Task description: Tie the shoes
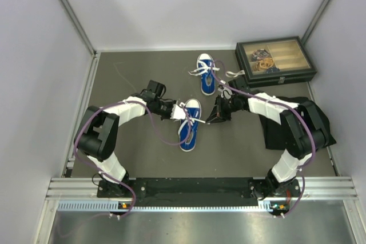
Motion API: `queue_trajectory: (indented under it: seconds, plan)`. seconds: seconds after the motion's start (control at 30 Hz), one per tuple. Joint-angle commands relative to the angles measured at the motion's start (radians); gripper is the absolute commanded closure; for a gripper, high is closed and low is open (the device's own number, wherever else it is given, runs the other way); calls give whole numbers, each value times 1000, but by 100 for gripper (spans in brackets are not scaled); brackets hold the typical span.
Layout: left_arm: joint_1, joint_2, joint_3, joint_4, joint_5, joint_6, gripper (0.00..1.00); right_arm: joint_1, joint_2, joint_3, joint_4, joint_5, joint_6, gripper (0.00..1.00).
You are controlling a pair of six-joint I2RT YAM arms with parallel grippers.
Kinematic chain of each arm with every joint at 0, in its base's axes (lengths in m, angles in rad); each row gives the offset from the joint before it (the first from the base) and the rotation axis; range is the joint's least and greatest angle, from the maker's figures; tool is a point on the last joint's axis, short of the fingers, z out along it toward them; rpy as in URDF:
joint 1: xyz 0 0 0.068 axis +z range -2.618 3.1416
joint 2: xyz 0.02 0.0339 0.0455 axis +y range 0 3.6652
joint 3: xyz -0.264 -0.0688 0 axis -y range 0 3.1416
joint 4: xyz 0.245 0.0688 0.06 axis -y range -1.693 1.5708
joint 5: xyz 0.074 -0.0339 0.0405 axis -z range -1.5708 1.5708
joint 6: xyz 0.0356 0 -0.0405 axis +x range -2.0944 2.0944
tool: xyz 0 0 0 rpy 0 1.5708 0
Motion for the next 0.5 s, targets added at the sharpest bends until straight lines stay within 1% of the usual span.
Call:
queue_trajectory:
  seconds: [0.0, 0.23, 0.33, 0.43, 0.47]
  plan:
    - [23, -35, -7, -15, -30, 27, 100, -44, -75, -31, -79, 52, -51, 100]
    - [25, -27, -7, -2, -36, 10, 100, -52, -74, -40, -83, 71, -58, 100]
    - [23, -30, -8, -5, -35, 4, 100, -52, -63, -29, -60, 48, -52, 100]
    - [7, -44, -2, -4, -36, -40, 99, -32, -51, 41, -74, 37, -72, 100]
    - [0, -60, 1, 1, -53, -95, 88, -26, -54, 63, -83, 43, -78, 88]
